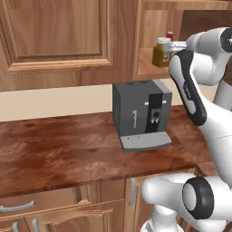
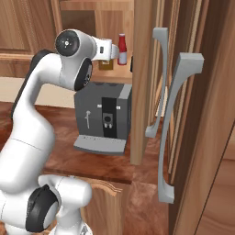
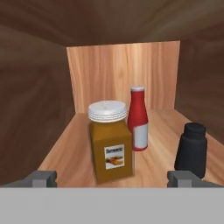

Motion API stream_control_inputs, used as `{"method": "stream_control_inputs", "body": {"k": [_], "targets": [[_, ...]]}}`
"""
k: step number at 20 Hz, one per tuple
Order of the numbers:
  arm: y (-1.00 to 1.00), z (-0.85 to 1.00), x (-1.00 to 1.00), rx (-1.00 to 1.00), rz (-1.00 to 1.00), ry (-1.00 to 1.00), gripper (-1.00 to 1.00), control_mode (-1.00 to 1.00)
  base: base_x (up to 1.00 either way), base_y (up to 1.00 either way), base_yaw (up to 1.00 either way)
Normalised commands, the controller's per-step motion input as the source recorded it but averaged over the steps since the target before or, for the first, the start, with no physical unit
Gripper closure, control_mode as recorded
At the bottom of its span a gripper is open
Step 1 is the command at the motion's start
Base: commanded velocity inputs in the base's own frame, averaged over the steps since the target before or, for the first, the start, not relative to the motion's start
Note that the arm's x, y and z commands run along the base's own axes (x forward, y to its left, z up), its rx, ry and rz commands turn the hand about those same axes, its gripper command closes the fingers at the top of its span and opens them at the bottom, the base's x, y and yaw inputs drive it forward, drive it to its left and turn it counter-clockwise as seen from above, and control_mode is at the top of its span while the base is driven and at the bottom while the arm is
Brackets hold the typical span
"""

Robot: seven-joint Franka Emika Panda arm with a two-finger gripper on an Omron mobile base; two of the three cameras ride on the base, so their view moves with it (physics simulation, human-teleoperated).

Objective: Collect the turmeric, ketchup, and shaker from the cabinet and place them next to the stove.

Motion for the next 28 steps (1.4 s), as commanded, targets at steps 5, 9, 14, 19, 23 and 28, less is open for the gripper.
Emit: {"method": "stream_control_inputs", "body": {"k": [5, 9, 14, 19, 23, 28], "targets": [[0.0, 0.0, 0.28, 0.0, 0.06, 0.01, -1.0, -1.0, 0.0, 0.0, 0.0], [-0.04, 0.0, 0.19, 0.0, 0.09, 0.0, -1.0, -1.0, 0.0, 0.0, 0.0], [-0.1, 0.0, 0.16, 0.0, 0.1, 0.0, -1.0, -1.0, 0.0, 0.0, 0.0], [-0.16, 0.0, 0.06, 0.0, 0.08, 0.0, -1.0, -1.0, 0.0, 0.0, 0.0], [0.0, 0.0, 0.09, 0.0, 0.01, 0.0, -1.0, -1.0, 0.0, 0.0, 0.0], [0.05, 0.0, 0.19, -0.04, 0.0, 0.09, -1.0, -1.0, 0.0, 0.0, 0.0]]}}
